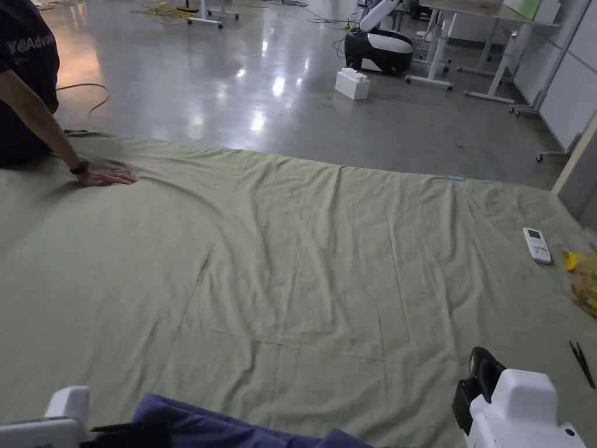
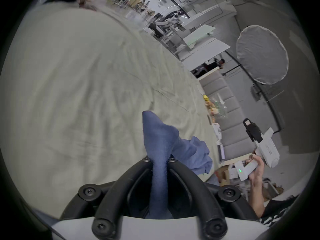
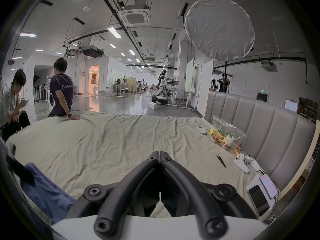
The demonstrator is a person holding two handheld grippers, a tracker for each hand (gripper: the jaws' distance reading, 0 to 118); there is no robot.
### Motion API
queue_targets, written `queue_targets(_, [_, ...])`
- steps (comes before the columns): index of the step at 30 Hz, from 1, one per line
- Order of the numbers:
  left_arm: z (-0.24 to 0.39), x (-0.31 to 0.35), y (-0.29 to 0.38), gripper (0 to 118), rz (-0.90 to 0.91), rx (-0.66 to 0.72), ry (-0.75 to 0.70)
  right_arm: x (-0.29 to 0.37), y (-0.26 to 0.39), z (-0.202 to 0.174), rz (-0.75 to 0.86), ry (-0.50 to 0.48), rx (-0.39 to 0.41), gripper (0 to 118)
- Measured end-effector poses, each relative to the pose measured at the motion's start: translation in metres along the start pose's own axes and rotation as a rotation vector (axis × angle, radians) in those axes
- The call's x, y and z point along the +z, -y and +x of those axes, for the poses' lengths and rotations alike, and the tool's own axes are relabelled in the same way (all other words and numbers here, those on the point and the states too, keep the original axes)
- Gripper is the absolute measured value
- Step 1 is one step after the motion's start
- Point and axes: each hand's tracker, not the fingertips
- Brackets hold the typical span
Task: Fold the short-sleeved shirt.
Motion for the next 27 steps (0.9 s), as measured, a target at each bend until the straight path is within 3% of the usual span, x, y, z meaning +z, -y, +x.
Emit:
queue_targets(8, [0.026, 0.054, -0.027, 10, 0.034, -0.096, -0.364, -0.005, 0.002, -0.006, -0.001, -0.024, -0.005, 0])
queue_targets(12, [0.072, 0.054, -0.017, 10, 0.053, -0.024, -0.289, -0.006, 0.003, -0.008, -0.004, -0.032, -0.013, 0])
queue_targets(27, [0.160, -0.016, 0.017, 10, 0.007, 0.006, -0.145, -0.005, 0.006, 0.000, -0.011, -0.021, -0.019, 0])
